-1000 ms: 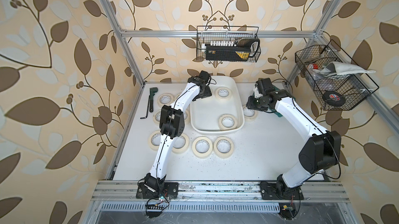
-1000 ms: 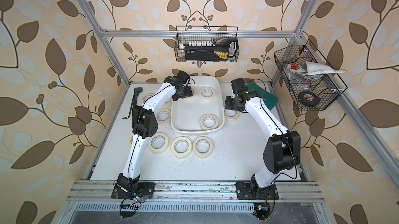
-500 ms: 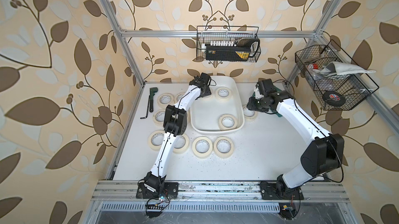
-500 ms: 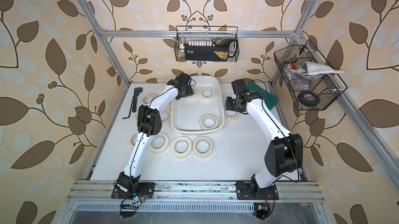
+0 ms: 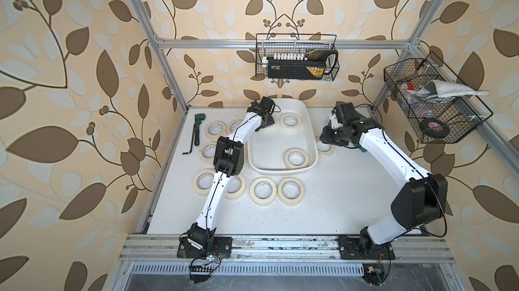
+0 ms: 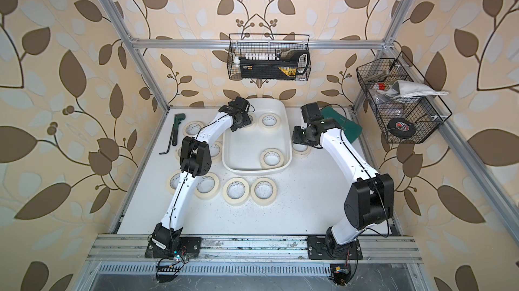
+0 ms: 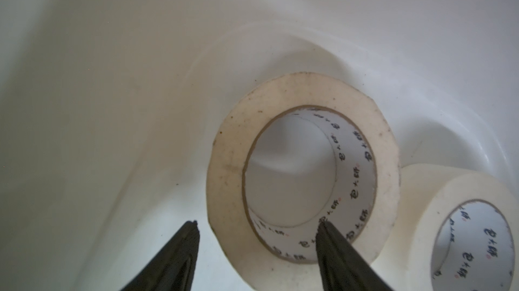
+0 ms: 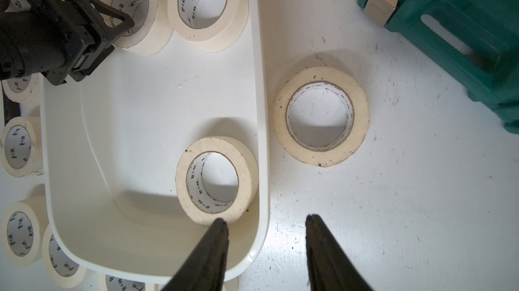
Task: Take out the art tape in the storage box
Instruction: Pick up the art tape from the storage box.
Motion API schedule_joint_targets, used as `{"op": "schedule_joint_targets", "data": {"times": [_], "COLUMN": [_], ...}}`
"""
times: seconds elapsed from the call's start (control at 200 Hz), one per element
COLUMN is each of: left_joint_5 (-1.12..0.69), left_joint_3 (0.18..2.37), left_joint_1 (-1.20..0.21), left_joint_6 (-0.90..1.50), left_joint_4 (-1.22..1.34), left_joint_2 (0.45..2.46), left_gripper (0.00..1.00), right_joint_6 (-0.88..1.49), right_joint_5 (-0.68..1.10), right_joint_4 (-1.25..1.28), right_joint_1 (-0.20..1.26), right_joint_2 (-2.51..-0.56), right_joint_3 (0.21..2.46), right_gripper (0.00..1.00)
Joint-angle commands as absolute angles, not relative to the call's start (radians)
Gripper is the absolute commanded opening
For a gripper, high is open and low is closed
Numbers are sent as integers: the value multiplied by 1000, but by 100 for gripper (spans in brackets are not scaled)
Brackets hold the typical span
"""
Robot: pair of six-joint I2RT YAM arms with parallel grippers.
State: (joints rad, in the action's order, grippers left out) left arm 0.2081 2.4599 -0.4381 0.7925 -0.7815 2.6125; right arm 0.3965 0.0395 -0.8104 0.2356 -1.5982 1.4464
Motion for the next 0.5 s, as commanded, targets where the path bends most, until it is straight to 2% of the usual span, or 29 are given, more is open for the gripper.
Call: {"op": "schedule_joint_targets", "data": {"times": [0.0,0.495], "left_joint_5": [216,164], "left_joint_3": [2450,2426], "left_joint_1": [-435,-444], "left_joint_6": [816,817], "left_joint_4": [-769,-755], "left_joint_2": [2625,2623], "left_gripper": [70,57], "right_joint_6": [405,402], "right_joint_5": [57,59], "right_joint_4": [-816,-823], "right_joint_1": [244,247], "right_joint_2": [-1592,-1598], "right_joint_3": [1433,1445], "right_gripper": [47,47]}}
